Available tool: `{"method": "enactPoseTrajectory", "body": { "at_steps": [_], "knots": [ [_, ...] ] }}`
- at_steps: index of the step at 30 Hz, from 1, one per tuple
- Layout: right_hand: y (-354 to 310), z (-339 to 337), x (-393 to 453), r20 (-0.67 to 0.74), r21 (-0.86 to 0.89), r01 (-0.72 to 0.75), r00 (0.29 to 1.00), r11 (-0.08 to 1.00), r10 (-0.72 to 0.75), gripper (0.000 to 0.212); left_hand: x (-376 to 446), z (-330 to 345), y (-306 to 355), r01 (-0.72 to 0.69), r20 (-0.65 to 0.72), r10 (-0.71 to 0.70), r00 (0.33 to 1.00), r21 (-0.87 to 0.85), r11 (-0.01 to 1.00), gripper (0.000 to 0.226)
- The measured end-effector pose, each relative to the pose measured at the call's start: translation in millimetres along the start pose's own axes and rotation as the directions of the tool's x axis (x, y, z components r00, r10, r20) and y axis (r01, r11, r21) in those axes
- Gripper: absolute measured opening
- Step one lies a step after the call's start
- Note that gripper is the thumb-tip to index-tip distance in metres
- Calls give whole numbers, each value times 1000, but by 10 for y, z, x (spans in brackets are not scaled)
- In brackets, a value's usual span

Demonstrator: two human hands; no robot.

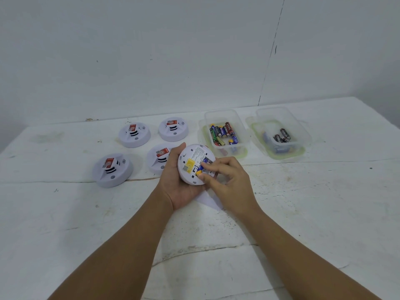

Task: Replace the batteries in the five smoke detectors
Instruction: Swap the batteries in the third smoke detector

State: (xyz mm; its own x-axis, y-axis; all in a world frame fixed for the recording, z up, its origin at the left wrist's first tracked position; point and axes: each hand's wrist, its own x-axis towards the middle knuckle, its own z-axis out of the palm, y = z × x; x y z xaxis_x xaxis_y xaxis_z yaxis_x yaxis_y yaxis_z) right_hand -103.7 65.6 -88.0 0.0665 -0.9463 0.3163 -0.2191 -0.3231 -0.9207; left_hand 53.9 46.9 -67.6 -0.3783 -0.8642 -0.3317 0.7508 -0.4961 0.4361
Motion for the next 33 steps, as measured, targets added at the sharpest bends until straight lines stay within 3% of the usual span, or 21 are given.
{"method": "enactPoseTrajectory", "body": {
  "at_steps": [11,17,21,24,26,28,30,33],
  "knots": [
    [-86,-41,144,68,114,-242,969,963,236,32,-2,2,-4,1,-21,-1,1000,-3,1000,59],
    [-53,-86,32,31,31,-66,997,997,65,19,-41,54,-19,-20,-58,19,998,-10,1000,60],
    [-239,-274,265,-8,-164,137,990,977,-141,6,-19,63,-12,0,-86,-4,996,-51,999,64],
    [-473,-423,724,-10,-346,137,989,928,-149,5,3,46,12,-13,-112,4,994,-74,997,63],
    [-573,-510,1051,85,-515,44,996,856,0,6,9,38,22,-9,-122,-1,993,-84,996,63],
    [-594,-551,1305,170,-699,-10,969,715,179,11,19,34,28,5,-128,-16,992,-83,997,65],
    [-540,-533,1474,196,-844,3,933,537,303,17,25,31,31,15,-126,-24,992,-76,997,66],
    [-452,-448,1577,177,-942,47,910,331,375,21,30,32,35,11,-116,-20,993,-77,997,68]
  ]
}}
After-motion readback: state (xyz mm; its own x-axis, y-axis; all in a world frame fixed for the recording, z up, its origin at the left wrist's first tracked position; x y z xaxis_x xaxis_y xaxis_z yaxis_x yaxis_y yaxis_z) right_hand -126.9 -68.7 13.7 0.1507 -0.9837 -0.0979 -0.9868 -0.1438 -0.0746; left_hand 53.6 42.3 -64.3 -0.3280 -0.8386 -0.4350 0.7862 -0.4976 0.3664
